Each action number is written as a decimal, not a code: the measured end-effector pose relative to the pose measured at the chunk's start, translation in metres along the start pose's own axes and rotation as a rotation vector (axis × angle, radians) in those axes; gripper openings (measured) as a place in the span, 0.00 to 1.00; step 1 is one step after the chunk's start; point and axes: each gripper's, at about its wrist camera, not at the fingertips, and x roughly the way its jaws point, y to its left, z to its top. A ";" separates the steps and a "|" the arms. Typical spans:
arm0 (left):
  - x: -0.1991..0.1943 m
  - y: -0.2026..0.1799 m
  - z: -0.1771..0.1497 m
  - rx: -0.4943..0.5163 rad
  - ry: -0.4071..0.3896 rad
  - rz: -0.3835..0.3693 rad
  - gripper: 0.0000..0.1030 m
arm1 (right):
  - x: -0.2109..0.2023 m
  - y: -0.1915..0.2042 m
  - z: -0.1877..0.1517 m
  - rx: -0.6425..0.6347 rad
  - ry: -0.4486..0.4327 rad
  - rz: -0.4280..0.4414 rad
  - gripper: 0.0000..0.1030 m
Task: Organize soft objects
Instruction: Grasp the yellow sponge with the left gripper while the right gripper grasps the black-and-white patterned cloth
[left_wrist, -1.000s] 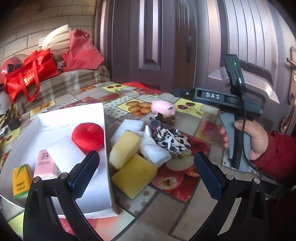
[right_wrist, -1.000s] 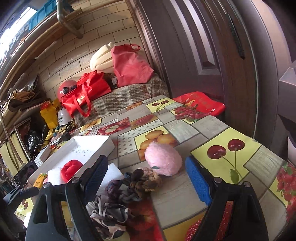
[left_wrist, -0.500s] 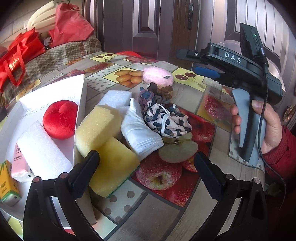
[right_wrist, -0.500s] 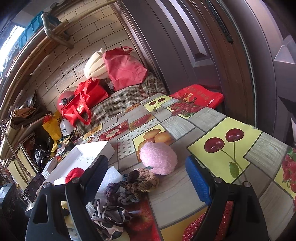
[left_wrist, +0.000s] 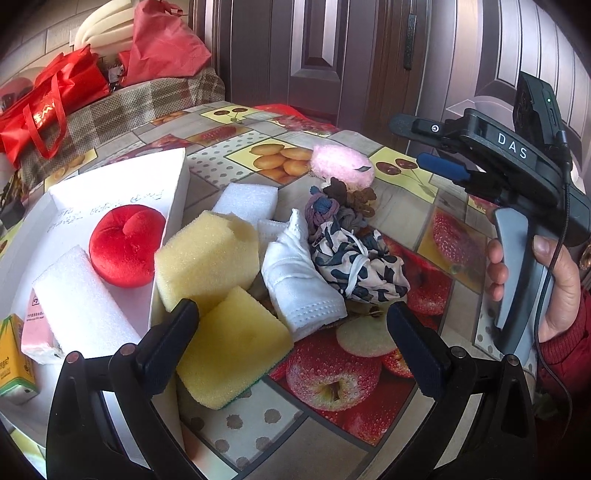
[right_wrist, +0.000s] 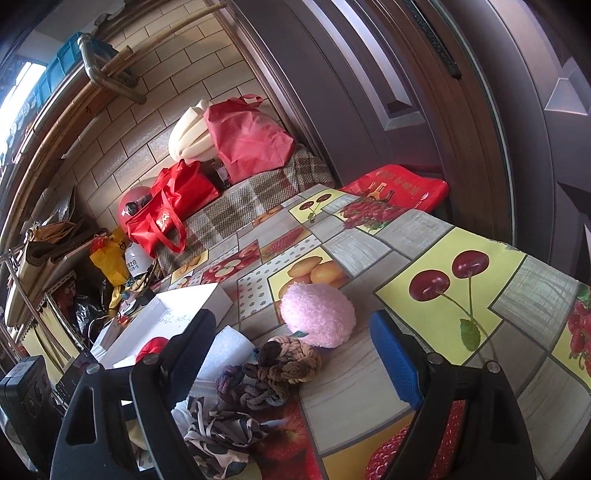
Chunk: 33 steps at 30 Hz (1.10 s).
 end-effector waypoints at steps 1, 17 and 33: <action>0.001 -0.003 -0.001 0.014 0.013 0.007 0.99 | 0.000 -0.001 0.000 0.002 -0.001 0.000 0.83; -0.019 -0.037 -0.030 0.092 0.106 -0.069 0.99 | -0.005 -0.003 0.001 0.018 0.017 0.028 0.83; 0.000 -0.027 -0.025 0.058 0.156 -0.066 0.78 | 0.050 0.047 -0.039 -0.283 0.531 0.154 0.59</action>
